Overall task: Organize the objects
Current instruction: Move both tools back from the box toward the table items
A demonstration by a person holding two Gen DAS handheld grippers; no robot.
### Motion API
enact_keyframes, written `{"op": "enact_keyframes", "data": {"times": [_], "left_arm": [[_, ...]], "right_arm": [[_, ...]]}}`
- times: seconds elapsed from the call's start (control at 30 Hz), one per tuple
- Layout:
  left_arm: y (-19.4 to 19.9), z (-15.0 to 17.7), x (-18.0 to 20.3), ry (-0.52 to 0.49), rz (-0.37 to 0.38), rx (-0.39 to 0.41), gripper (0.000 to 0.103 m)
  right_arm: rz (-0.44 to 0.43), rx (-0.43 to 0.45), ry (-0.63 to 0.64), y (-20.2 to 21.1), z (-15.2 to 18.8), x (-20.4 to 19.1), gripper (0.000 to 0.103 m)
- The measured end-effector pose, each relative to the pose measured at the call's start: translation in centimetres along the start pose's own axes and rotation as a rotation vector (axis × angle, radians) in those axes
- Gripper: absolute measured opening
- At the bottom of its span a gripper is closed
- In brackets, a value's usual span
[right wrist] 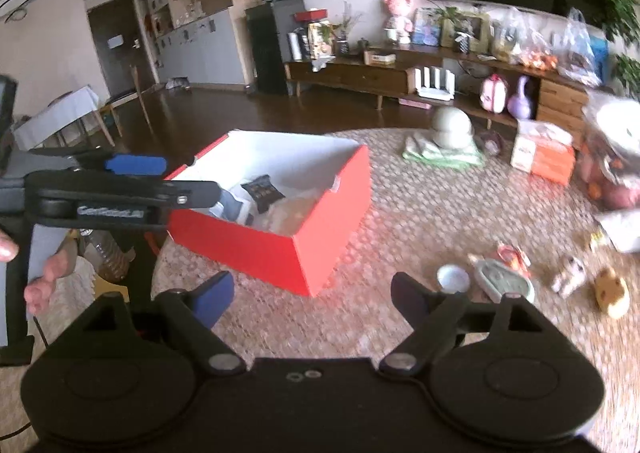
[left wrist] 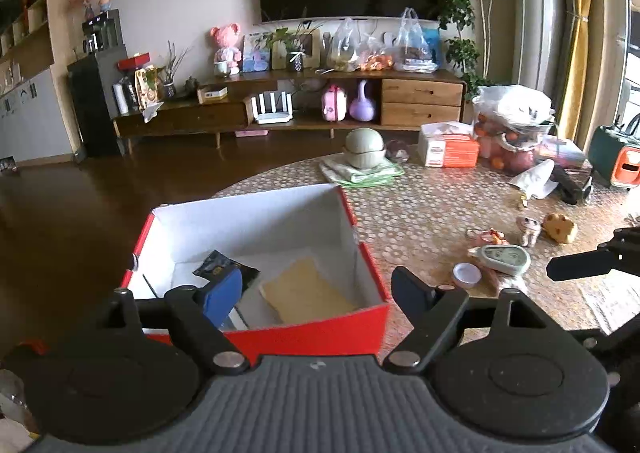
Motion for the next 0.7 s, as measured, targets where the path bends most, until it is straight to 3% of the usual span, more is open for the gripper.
{"op": "enact_keyframes", "data": {"times": [0.43,0.57,0.7], "left_arm": [[-0.4,3.1,6.7,0.017,0.104,-0.004,0.087],[-1.0,3.5,8.7,0.01,0.135,-0.004,0.101],[-2.1,3.9,10.6,0.003,0.156,-0.001,0.102]], "right_arm": [[0.121,-0.004,-0.139,2.5,5.4,8.0,0.086],[0.151,-0.007,-0.165,2.9,6.3,10.2,0.086],[0.197,0.003,-0.184,3.4,6.5,12.8,0.086]]}}
Point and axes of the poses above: each gripper's, at about its wrist camera, not at the fingertips, and y roughly against the way its jaws point, x to its right, z to its underside, the point moved 4 cm from there along -y, roughly the way its jaws point, and after that the axes turned 5 degrees about z, right-handed, at the moved point
